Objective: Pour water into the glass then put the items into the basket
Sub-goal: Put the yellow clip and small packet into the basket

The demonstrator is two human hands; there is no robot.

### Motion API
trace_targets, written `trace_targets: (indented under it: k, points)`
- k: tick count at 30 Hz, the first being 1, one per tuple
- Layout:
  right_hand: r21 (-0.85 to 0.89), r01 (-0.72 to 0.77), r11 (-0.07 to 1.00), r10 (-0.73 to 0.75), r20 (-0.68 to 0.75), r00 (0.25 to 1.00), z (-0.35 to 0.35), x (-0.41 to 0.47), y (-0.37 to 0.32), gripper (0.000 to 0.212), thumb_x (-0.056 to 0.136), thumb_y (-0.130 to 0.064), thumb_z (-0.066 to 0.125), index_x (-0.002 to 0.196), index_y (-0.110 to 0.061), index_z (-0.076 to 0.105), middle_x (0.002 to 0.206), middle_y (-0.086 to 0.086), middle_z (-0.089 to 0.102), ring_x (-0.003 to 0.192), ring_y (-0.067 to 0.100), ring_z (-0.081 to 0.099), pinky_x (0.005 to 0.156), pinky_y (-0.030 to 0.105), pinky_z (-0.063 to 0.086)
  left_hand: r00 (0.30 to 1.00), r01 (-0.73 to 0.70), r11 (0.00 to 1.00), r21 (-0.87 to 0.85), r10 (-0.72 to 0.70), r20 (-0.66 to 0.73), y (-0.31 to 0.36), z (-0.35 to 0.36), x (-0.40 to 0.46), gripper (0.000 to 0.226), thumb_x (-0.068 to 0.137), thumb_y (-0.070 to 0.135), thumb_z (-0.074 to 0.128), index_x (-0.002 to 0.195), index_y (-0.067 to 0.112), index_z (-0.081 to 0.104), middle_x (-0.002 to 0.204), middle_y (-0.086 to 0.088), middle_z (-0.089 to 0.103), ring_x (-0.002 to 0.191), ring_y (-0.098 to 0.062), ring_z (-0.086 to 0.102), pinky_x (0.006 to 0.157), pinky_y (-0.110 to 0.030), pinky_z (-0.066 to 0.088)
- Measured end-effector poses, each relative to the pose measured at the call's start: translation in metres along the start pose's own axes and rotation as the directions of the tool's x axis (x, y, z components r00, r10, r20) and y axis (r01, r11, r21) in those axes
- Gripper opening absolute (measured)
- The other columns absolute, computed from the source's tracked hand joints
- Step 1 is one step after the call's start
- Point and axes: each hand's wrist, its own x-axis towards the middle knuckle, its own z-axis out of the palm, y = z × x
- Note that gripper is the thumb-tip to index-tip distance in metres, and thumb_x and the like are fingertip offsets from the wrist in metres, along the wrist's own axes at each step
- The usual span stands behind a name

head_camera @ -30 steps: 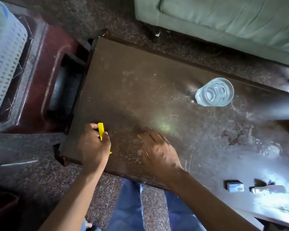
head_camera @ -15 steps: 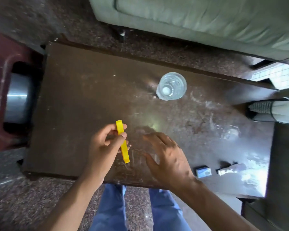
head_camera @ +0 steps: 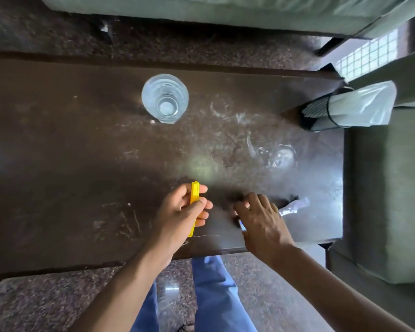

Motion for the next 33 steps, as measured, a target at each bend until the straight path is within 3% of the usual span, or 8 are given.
trace_targets:
  k: [5,9,13,17,23,27,30,33]
  points:
    - [-0.025,-0.019,0.999,0.020,0.018,1.000,0.015,0.000,0.013,0.044,0.071,0.006,0.066,0.108,-0.016,0.062,0.116,0.014,0.058,0.101,0.037,0.059,0.077,0.048,0.057,1.000,0.007,0.999,0.034,-0.007,-0.003,-0.006,0.021,0.005,0.024,0.104,0.006,0.065,0.118,0.024,0.072,0.091,0.002,0.083,0.073,-0.007,0.074,0.069,-0.023,0.065]
    - [-0.027,0.008,1.000,-0.008,0.008,1.000,0.014,0.001,0.016,0.046,0.063,0.004,0.076,0.102,-0.017,0.064,0.110,0.011,0.062,0.096,0.035,0.064,0.069,0.045,0.059,0.999,0.021,0.999,0.044,-0.020,-0.032,-0.005,0.031,0.005,0.029,0.100,0.005,0.072,0.121,0.024,0.070,0.098,-0.008,0.081,0.073,-0.009,0.076,0.070,-0.025,0.065]
    - [0.142,0.032,0.989,-0.025,-0.052,0.998,-0.007,0.008,0.011,0.040,0.071,-0.016,0.078,0.107,-0.018,0.064,0.106,0.002,0.068,0.098,0.031,0.064,0.070,0.038,0.054,0.997,-0.013,1.000,0.017,0.014,-0.070,0.002,0.029,0.003,0.028,0.101,0.002,0.069,0.119,0.023,0.070,0.095,-0.006,0.083,0.070,-0.008,0.076,0.067,-0.025,0.065]
    - [0.453,0.067,0.889,-0.007,-0.134,0.991,-0.052,0.024,-0.017,0.038,0.071,-0.046,0.056,0.103,-0.027,0.061,0.087,-0.009,0.068,0.075,0.022,0.067,0.061,0.033,0.054,0.990,-0.083,0.994,-0.077,0.074,-0.117,0.017,0.005,-0.002,0.028,0.105,-0.002,0.062,0.119,0.021,0.072,0.086,-0.001,0.083,0.069,-0.013,0.076,0.068,-0.030,0.065]
    - [0.652,0.240,0.719,-0.179,-0.160,0.971,-0.113,0.059,-0.093,0.039,0.080,-0.013,0.082,0.116,-0.026,0.075,0.082,-0.019,0.068,0.075,0.008,0.068,0.075,0.030,0.061,0.960,-0.205,0.943,-0.262,0.142,-0.240,0.047,-0.062,-0.018,0.023,0.105,0.008,0.065,0.125,0.015,0.072,0.084,-0.005,0.083,0.069,-0.016,0.079,0.065,-0.028,0.065]
    - [0.694,0.306,0.652,-0.244,-0.190,0.951,-0.145,0.085,-0.172,0.032,0.086,-0.015,0.082,0.112,-0.032,0.078,0.079,-0.018,0.071,0.077,0.005,0.071,0.072,0.017,0.057,0.903,-0.300,0.915,-0.271,0.181,-0.390,0.075,-0.125,-0.039,0.027,0.101,0.014,0.073,0.128,0.018,0.074,0.080,-0.006,0.082,0.063,-0.015,0.077,0.058,-0.030,0.065]
    - [0.758,0.318,0.570,-0.284,-0.182,0.941,-0.168,0.103,-0.237,0.028,0.085,-0.024,0.085,0.110,-0.035,0.079,0.082,-0.007,0.077,0.075,0.011,0.074,0.076,0.031,0.063,0.832,-0.397,0.890,-0.225,0.246,-0.498,0.098,-0.179,-0.054,0.029,0.100,0.014,0.074,0.128,0.019,0.072,0.082,-0.004,0.082,0.061,-0.016,0.078,0.054,-0.029,0.063]
    - [0.807,0.318,0.498,-0.365,-0.138,0.921,-0.186,0.119,-0.295,0.043,0.075,-0.024,0.089,0.114,-0.036,0.078,0.085,-0.016,0.078,0.073,0.004,0.074,0.072,0.026,0.062,0.745,-0.460,0.879,-0.129,0.303,-0.595,0.117,-0.235,-0.066,0.024,0.100,0.017,0.074,0.124,0.018,0.073,0.087,-0.003,0.085,0.062,-0.014,0.078,0.051,-0.025,0.060]
